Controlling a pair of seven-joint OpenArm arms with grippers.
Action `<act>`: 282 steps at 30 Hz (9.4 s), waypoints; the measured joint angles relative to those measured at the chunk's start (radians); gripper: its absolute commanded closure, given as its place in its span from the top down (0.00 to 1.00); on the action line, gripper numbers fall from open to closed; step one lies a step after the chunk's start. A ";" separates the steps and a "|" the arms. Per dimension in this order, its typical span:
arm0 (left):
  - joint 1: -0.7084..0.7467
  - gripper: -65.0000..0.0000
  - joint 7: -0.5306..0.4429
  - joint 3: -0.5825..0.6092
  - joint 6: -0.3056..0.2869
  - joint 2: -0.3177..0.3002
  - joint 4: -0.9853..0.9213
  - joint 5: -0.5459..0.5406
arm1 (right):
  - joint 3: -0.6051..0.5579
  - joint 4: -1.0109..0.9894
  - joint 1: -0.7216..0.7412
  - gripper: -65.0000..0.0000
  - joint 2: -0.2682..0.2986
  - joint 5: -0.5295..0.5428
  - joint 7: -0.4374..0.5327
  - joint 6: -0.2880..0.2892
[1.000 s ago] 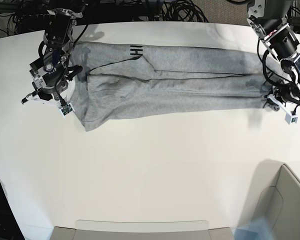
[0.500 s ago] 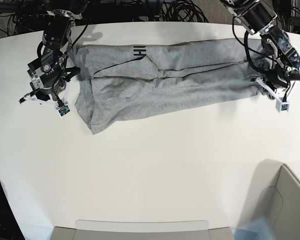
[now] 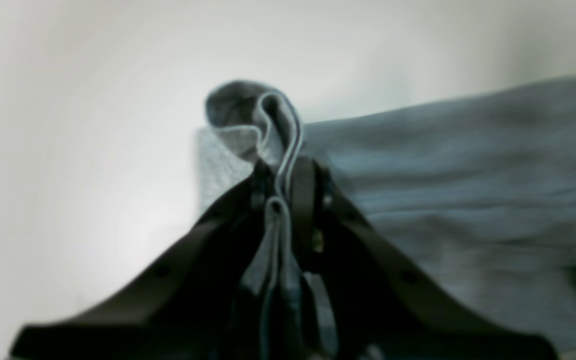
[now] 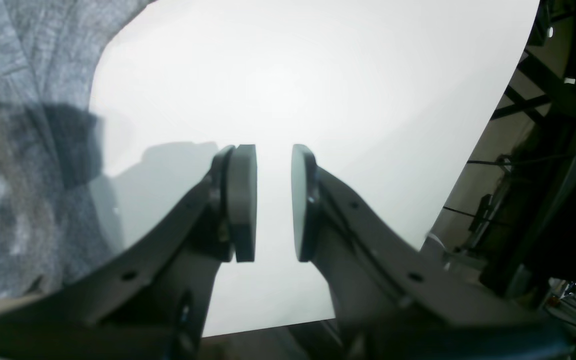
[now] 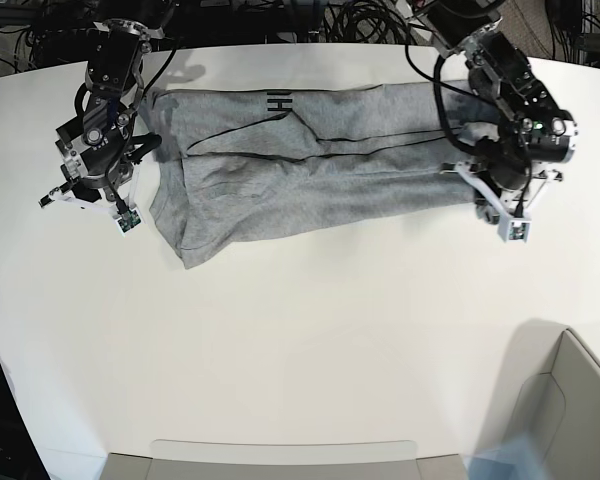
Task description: Fold the T-shirt properly
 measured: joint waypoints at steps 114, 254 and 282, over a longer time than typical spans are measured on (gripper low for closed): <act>0.155 0.00 -0.005 0.726 0.224 -0.199 0.027 0.000 | 0.128 -0.153 0.067 0.20 0.018 -0.001 0.142 0.000; 0.106 0.00 -0.264 0.388 0.359 -0.323 -0.177 -0.015 | -0.566 -0.299 -0.071 0.37 0.402 1.313 0.679 -0.927; 0.106 0.00 -0.256 0.388 0.359 -0.307 -0.177 -0.014 | -0.666 -0.644 0.169 0.37 0.211 1.315 0.697 -0.723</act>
